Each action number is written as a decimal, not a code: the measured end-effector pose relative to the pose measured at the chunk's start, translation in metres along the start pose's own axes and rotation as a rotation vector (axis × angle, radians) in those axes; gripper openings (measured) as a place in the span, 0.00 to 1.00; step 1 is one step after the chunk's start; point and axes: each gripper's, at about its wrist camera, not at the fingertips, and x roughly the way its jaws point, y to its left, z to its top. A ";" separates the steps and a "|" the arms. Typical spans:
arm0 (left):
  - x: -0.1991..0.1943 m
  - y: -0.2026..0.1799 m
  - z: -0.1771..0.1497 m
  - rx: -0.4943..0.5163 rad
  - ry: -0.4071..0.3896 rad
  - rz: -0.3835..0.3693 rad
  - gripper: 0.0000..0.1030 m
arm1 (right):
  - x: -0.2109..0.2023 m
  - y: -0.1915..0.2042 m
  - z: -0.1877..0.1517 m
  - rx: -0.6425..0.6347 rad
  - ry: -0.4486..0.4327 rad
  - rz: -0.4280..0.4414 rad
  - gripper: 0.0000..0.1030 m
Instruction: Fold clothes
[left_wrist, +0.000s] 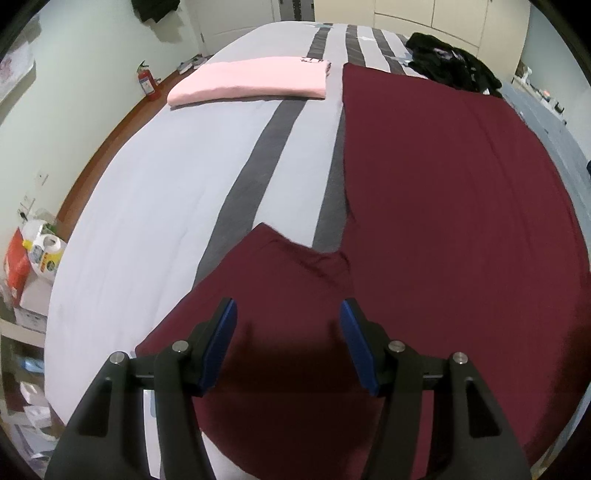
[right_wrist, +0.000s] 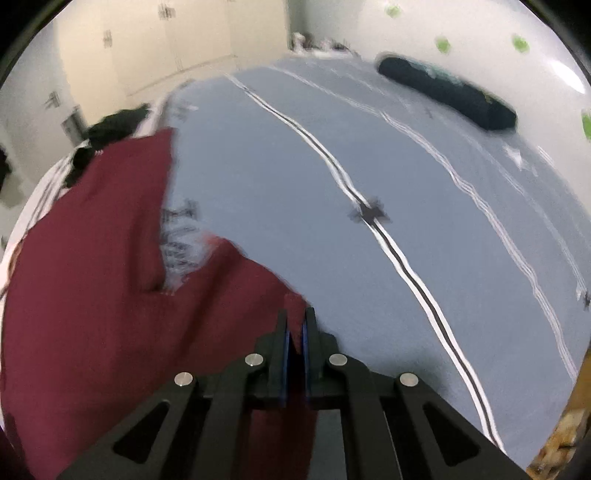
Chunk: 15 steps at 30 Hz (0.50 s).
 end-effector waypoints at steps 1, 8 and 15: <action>-0.002 0.005 -0.002 -0.010 -0.001 -0.005 0.54 | -0.009 0.014 0.004 -0.026 -0.017 0.018 0.05; -0.016 0.052 -0.014 -0.057 -0.018 -0.050 0.54 | -0.061 0.170 -0.006 -0.201 -0.074 0.223 0.05; -0.031 0.111 -0.018 -0.088 -0.045 -0.103 0.54 | -0.104 0.358 -0.060 -0.341 -0.068 0.442 0.05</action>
